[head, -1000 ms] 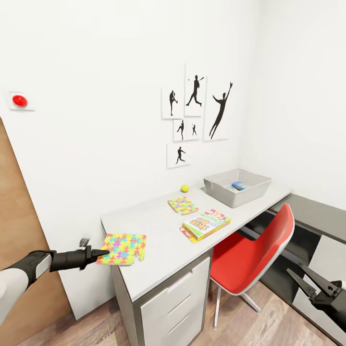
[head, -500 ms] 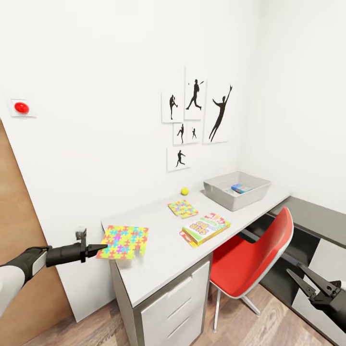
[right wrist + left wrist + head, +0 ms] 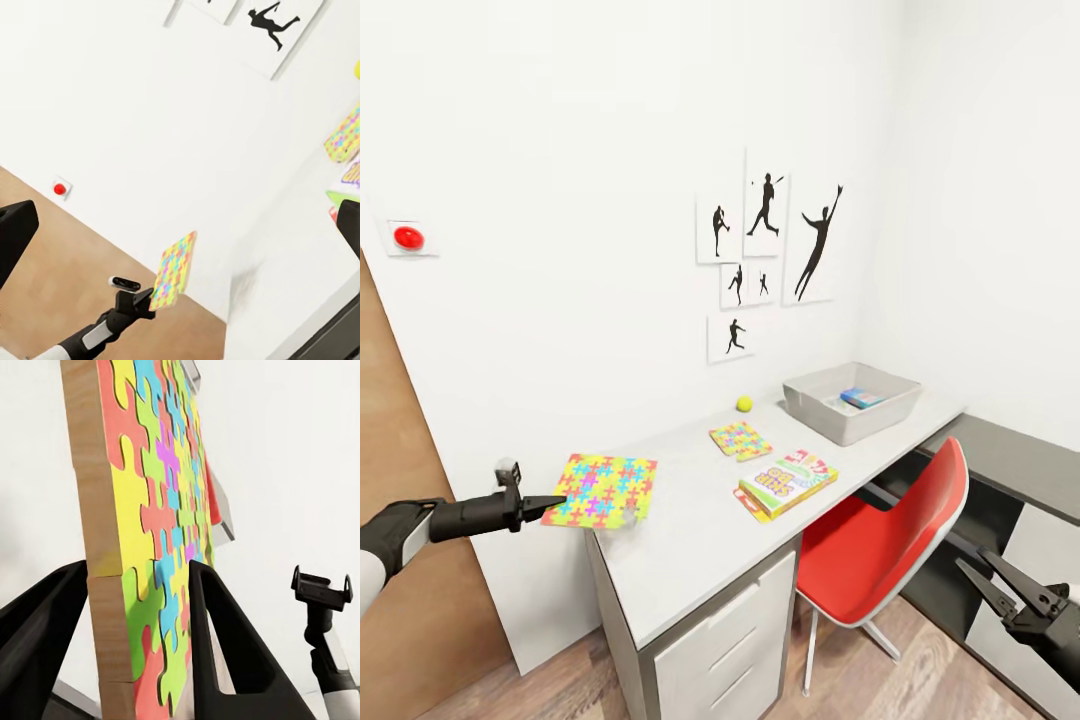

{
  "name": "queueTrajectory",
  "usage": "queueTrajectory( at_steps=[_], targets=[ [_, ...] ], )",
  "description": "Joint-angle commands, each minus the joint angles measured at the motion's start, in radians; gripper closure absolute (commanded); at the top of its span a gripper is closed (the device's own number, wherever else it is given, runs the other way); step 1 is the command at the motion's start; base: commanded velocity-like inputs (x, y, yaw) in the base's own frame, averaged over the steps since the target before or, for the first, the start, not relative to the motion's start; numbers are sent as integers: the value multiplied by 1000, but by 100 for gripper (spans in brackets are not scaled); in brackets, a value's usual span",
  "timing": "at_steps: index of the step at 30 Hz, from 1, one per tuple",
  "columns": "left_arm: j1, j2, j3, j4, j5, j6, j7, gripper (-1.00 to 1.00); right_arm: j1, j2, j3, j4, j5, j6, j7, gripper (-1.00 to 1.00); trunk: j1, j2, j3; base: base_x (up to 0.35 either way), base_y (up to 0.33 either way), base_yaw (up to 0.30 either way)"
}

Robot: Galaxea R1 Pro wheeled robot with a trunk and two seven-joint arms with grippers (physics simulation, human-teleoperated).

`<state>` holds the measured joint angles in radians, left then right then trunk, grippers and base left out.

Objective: Put all the toys in the child's room - the three board games (two on the bed and one on the table), the two jigsaw puzzles on the table, and the tennis ball on the table - inside the toy box on the table in the child's room.

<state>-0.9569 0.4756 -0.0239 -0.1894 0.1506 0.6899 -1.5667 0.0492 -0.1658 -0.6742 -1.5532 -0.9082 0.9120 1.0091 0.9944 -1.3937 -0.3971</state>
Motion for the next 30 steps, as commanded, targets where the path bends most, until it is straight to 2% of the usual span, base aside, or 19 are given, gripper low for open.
queueTrajectory(
  at_steps=[1,9,16,30],
  targets=[
    [0,0,-4,0,2,11,-4,100,0,0,0,0,-2,5,1,-100,-4,7,2,0,0,0],
    [0,-3,-4,-1,3,11,-4,100,0,0,-2,2,-4,8,2,-100,-35,63,31,-16,0,-67],
    [0,-1,-4,-1,2,11,-4,100,0,-1,-3,27,-5,11,4,-100,-61,112,60,-135,0,-204],
    [0,3,-3,-1,3,10,-4,100,0,-1,-5,45,-5,14,6,-100,-115,210,121,-11,0,-222]
  ],
)
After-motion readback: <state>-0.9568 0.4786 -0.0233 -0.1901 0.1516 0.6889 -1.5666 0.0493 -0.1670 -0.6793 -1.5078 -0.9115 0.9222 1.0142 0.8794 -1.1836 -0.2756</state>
